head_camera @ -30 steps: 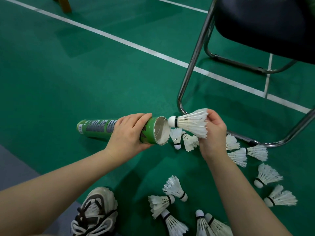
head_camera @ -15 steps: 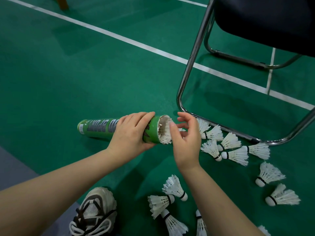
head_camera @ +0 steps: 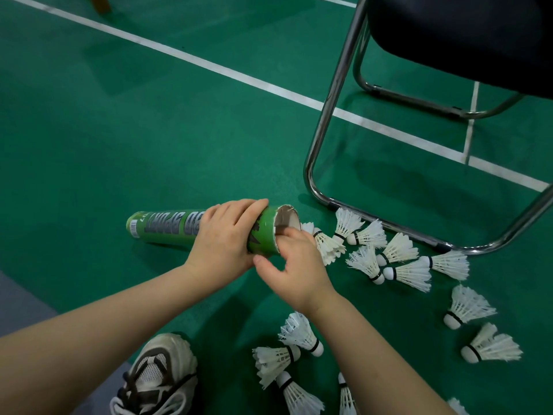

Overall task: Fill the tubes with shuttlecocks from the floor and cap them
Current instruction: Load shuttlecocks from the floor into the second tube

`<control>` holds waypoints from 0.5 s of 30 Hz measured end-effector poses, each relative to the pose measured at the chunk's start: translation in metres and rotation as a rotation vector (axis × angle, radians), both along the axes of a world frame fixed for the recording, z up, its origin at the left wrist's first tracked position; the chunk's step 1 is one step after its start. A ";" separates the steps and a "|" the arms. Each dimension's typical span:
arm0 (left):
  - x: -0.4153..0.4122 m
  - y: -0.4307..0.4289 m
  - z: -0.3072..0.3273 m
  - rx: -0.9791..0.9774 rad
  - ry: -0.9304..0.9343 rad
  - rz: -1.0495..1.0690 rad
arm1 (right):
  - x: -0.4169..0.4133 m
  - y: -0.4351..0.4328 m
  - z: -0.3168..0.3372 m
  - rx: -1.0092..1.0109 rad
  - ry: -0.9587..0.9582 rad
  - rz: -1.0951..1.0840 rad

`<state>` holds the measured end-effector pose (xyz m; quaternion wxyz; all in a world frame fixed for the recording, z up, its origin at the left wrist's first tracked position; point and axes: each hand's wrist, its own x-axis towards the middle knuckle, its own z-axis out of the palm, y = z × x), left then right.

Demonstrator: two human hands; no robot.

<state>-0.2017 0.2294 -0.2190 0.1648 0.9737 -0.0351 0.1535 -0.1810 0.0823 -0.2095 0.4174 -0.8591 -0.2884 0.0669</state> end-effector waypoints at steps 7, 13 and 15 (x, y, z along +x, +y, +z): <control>0.003 -0.004 -0.001 0.019 0.017 -0.007 | 0.008 -0.006 0.003 -0.078 0.009 0.070; 0.009 -0.004 0.002 0.066 0.003 -0.008 | 0.014 -0.025 -0.013 0.247 -0.143 -0.247; 0.011 -0.004 0.002 0.070 0.008 0.008 | 0.024 -0.036 -0.023 0.146 -0.071 -0.379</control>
